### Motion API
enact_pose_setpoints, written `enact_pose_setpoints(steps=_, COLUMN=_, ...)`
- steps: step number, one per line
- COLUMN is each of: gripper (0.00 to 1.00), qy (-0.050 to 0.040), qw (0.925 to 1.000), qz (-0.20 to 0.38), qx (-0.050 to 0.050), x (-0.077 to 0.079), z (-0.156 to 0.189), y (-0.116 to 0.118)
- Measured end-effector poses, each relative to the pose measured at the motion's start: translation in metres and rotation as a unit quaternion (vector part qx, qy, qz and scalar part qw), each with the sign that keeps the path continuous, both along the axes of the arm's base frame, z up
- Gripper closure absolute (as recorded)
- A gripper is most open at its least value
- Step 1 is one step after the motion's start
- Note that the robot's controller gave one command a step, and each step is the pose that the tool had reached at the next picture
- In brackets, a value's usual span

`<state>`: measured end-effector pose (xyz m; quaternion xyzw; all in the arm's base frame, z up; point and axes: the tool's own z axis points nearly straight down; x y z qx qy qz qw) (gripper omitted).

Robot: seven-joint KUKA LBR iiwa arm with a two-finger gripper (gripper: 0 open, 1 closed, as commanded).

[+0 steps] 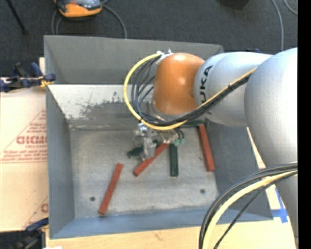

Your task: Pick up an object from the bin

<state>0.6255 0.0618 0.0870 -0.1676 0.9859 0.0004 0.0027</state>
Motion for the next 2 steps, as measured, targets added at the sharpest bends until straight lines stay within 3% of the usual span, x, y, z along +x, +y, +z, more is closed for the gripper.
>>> enact_pose_setpoints(steps=1, gripper=1.00, qy=0.0000, qw=1.0000, qz=0.000, qx=0.000, x=0.000, z=0.000, y=0.000)
enact_pose_setpoints(steps=2, gripper=1.00, qy=-0.0015, qw=0.9999, qz=0.012, qx=0.000, x=-0.025, z=0.162, y=0.022)
